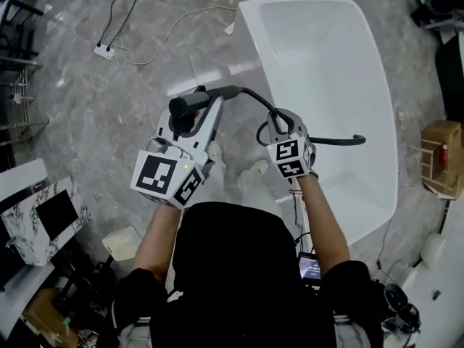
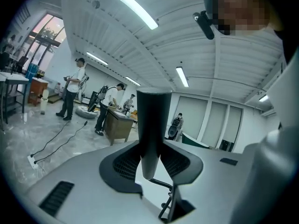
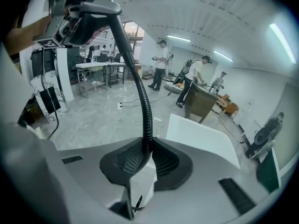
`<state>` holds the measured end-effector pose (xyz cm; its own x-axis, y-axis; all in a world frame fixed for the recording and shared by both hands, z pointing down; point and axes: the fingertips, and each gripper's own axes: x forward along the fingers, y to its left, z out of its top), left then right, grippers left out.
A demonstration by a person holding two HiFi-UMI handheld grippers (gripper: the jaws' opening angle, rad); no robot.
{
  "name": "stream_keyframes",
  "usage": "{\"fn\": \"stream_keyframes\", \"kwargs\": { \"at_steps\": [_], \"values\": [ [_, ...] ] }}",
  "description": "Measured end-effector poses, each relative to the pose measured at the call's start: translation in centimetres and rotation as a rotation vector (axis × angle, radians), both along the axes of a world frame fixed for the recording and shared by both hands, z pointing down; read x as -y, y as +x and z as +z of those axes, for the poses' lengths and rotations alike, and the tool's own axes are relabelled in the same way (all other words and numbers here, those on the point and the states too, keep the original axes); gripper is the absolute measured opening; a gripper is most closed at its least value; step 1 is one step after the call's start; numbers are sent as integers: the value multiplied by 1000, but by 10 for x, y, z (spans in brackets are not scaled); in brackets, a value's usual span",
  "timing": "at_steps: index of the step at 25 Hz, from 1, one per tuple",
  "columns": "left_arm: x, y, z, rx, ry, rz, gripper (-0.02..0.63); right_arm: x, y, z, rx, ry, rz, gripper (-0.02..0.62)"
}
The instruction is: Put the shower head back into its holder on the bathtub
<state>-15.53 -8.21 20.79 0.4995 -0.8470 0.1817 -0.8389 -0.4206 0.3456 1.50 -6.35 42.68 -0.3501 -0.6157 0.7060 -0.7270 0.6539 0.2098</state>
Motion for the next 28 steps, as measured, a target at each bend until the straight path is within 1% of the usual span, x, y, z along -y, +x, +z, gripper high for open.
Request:
{"fn": "stream_keyframes", "kwargs": {
  "at_steps": [7, 13, 20, 24, 28],
  "values": [
    [0, 46, -45, 10, 75, 87, 144, 8, 49, -57, 63, 85, 120, 66],
    [1, 82, -69, 13, 113, 159, 144, 15, 90, -99, 89, 163, 214, 66],
    [3, 113, -101, 11, 175, 211, 144, 26, 128, -155, 116, 272, 280, 66],
    [1, 125, -120, 12, 223, 226, 144, 31, 139, -190, 148, 341, 302, 66],
    [0, 134, -134, 12, 253, 230, 144, 33, 149, -210, 168, 384, 315, 66]
  ]
}}
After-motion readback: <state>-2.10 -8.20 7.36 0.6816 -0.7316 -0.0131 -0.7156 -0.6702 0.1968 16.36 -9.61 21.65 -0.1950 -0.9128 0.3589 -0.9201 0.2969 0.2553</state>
